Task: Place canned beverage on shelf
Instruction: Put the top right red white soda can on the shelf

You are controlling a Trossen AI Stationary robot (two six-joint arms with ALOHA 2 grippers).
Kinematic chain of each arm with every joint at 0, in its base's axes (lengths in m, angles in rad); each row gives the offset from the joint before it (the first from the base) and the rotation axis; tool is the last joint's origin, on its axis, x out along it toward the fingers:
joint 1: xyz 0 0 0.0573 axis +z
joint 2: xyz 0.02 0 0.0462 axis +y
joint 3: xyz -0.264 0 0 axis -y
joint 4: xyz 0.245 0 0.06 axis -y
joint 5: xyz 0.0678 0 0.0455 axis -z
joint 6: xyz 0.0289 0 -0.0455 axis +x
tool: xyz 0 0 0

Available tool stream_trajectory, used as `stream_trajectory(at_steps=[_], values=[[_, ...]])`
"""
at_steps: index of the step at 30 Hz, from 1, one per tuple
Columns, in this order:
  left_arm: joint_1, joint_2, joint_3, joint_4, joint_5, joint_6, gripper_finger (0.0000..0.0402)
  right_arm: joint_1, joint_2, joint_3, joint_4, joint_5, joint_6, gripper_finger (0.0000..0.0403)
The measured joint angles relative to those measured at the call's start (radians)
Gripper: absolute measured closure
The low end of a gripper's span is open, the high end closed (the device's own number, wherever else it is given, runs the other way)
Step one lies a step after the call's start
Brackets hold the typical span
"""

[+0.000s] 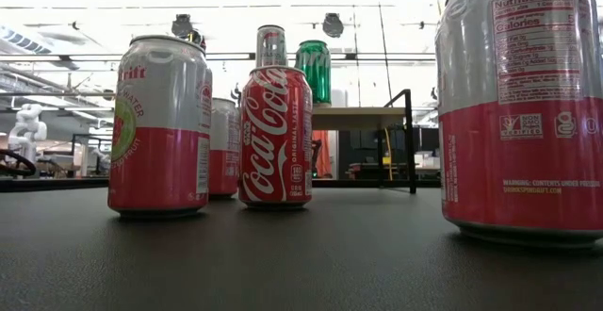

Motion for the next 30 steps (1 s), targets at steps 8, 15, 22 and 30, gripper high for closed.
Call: stream_trajectory(at_steps=[8, 15, 22, 30], values=[[0.003, 0.0, 0.0, 0.072, -0.01, 0.037, 0.0004, 0.037, 0.007, 0.0, 0.003, 0.051, 0.08, 0.0403], [-0.007, 0.0, 0.0, 0.113, -0.064, 0.053, 0.0004, 0.079, 0.022, 0.0, 0.013, 0.14, 0.146, 0.0403], [-0.036, 0.003, 0.0, 0.137, -0.059, 0.251, 0.0004, 0.165, 0.041, 0.0, 0.091, 0.262, 0.221, 0.0403], [-0.027, 0.013, 0.0, 0.141, -0.034, 0.552, 0.0004, 0.247, 0.097, 0.0, 0.133, 0.361, 0.25, 0.0403]])
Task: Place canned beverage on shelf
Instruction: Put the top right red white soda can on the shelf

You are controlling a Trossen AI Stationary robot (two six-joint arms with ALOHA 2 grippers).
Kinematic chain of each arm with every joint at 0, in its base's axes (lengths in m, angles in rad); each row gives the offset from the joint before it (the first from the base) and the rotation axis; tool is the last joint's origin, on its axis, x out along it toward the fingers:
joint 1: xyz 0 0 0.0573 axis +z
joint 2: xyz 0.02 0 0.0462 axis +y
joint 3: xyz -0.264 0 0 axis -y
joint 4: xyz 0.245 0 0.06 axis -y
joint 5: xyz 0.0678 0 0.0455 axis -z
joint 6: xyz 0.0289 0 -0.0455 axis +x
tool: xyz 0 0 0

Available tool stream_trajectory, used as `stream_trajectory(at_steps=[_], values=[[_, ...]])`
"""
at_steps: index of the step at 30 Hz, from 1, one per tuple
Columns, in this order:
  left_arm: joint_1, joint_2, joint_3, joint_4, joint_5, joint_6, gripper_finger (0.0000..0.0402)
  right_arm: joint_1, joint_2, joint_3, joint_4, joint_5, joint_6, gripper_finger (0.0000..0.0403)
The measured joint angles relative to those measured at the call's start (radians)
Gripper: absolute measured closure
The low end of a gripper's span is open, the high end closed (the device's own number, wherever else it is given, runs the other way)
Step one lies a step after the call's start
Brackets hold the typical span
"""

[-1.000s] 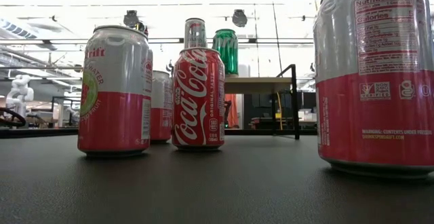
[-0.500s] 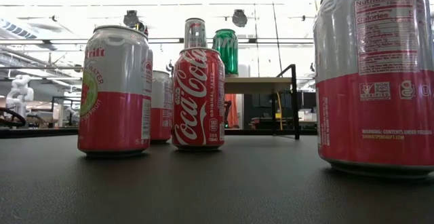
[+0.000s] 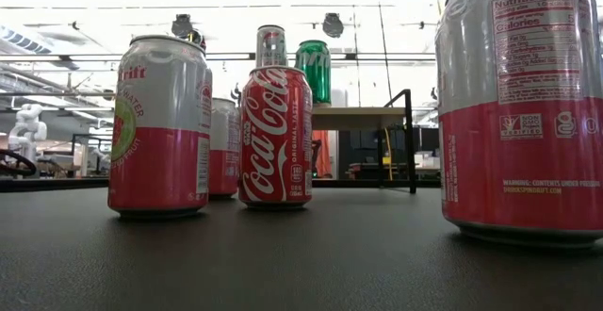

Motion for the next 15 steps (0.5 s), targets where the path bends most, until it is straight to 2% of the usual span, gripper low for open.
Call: stream_trajectory(at_steps=[5, 11, 15], values=[[0.04, 0.011, 0.001, -0.002, -0.006, -0.011, 0.0004, 0.017, 0.017, 0.0, -0.016, -0.071, -0.007, 0.0403], [0.071, 0.022, 0.001, 0.0, 0.017, -0.086, 0.0004, 0.02, 0.014, 0.0, -0.015, -0.076, -0.048, 0.0403], [0.082, 0.031, 0.0, 0.022, 0.018, -0.008, 0.0004, 0.04, 0.014, 0.0, -0.015, -0.074, -0.03, 0.0403]])
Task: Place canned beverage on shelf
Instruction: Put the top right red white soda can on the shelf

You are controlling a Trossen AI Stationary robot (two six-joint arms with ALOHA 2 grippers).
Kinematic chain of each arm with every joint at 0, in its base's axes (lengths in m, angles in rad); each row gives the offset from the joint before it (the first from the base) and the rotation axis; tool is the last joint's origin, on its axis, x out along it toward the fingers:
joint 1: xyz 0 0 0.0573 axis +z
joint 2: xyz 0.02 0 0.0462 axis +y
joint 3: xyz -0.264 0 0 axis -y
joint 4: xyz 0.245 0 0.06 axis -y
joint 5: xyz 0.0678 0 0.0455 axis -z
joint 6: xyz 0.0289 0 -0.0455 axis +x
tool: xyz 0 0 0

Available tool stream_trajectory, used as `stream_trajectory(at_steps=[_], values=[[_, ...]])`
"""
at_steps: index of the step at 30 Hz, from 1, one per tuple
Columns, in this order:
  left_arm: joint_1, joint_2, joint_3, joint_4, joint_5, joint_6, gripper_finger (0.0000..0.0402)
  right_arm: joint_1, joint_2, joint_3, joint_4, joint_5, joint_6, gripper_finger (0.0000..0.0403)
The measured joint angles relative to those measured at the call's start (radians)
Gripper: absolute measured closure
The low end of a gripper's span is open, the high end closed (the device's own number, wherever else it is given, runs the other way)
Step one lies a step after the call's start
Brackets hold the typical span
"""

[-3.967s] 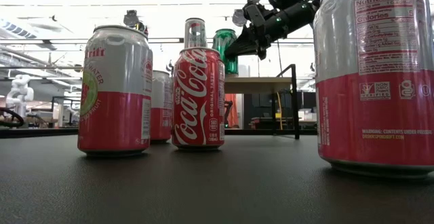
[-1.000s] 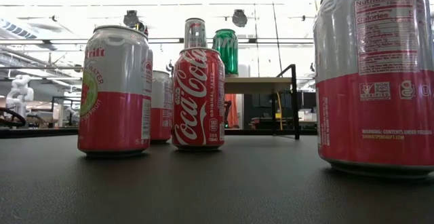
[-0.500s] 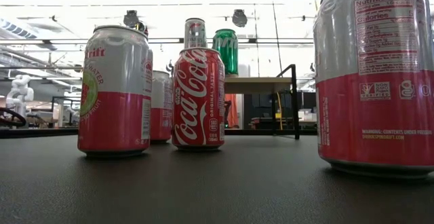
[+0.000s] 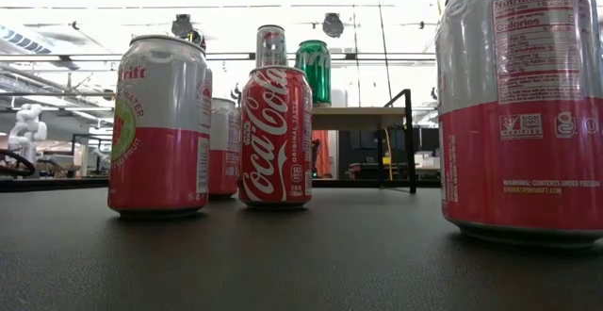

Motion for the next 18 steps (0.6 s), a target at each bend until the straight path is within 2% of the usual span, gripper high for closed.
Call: stream_trajectory(at_steps=[2, 10, 15, 18], values=[[0.006, 0.003, 0.001, 0.006, 0.017, 0.05, 0.0004, 0.014, 0.0, 0.0, 0.0, 0.0, -0.015, 0.0403], [0.041, 0.033, 0.001, -0.028, 0.132, 0.024, 0.0004, 0.053, 0.0, 0.0, -0.008, -0.003, -0.155, 0.0403], [0.041, 0.062, 0.001, -0.025, 0.131, 0.034, 0.0004, 0.053, 0.0, 0.0, -0.058, -0.004, -0.281, 0.0403], [0.041, 0.087, 0.001, -0.026, 0.095, 0.11, 0.0004, 0.053, 0.0, 0.0, -0.103, -0.003, -0.341, 0.0403]])
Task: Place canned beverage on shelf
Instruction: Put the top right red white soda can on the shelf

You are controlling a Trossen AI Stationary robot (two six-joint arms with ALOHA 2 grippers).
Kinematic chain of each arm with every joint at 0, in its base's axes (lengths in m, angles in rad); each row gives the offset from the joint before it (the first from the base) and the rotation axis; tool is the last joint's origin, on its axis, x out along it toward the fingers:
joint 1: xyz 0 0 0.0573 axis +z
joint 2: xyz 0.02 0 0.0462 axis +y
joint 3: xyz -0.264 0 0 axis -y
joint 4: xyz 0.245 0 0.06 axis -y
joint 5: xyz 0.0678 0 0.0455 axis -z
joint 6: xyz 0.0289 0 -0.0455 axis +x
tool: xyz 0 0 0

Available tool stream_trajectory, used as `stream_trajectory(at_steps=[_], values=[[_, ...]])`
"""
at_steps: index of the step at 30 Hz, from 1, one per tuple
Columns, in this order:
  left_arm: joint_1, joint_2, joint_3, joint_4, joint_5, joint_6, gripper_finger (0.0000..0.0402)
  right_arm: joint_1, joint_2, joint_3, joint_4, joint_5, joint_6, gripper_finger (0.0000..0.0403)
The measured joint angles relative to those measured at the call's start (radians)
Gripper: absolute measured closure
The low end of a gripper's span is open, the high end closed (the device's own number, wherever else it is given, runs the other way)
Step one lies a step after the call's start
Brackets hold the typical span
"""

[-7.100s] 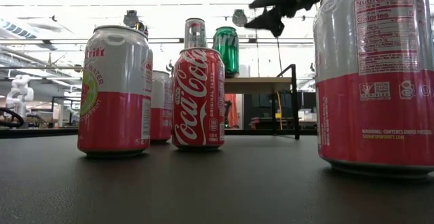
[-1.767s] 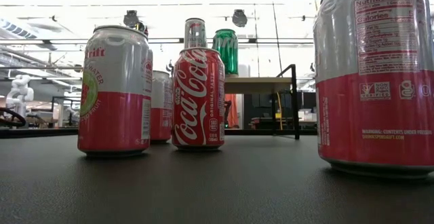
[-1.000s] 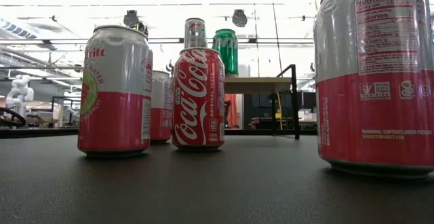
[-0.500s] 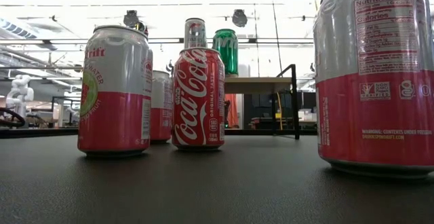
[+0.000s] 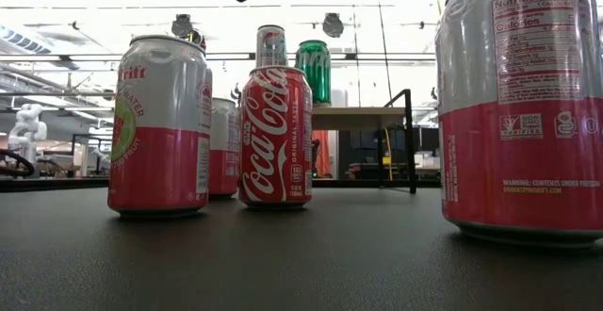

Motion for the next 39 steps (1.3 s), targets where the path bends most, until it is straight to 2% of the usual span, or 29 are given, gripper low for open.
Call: stream_trajectory(at_steps=[2, 11, 16, 18, 21, 26, 30, 32, 39], values=[[0.0, 0.013, 0.0, 0.005, -0.011, -0.015, 0.0004, 0.0, 0.0, 0.0, -0.035, 0.0, -0.035, 0.0403], [0.0, 0.046, 0.0, 0.04, 0.004, -0.257, 0.0004, 0.0, -0.01, 0.0, -0.138, 0.0, -0.103, 0.0403], [0.004, 0.026, -0.001, -0.124, 0.039, -0.551, 0.0004, 0.0, -0.013, 0.0, -0.129, 0.0, -0.078, 0.0403], [0.003, 0.011, 0.0, -0.174, 0.077, -0.604, 0.0004, 0.0, -0.013, 0.0, -0.128, -0.001, -0.05, 0.0403], [0.001, 0.007, 0.0, -0.215, 0.136, -0.532, 0.0004, 0.0, -0.013, 0.0, -0.117, -0.001, 0.033, 0.0403], [0.036, -0.004, 0.0, -0.251, 0.239, -0.282, 0.0004, 0.0, -0.013, 0.0, -0.057, 0.0, 0.213, 0.0403], [0.085, -0.014, 0.0, -0.389, 0.341, -0.186, 0.0004, 0.0, -0.013, 0.0, -0.028, -0.021, 0.301, 0.0403], [0.115, -0.021, 0.0, -0.432, 0.349, -0.155, 0.0004, 0.002, -0.015, 0.0, -0.032, -0.047, 0.336, 0.0403], [0.194, -0.03, 0.0, -0.417, 0.249, 0.006, 0.0004, 0.007, -0.018, 0.0, -0.043, -0.052, 0.327, 0.0403]])
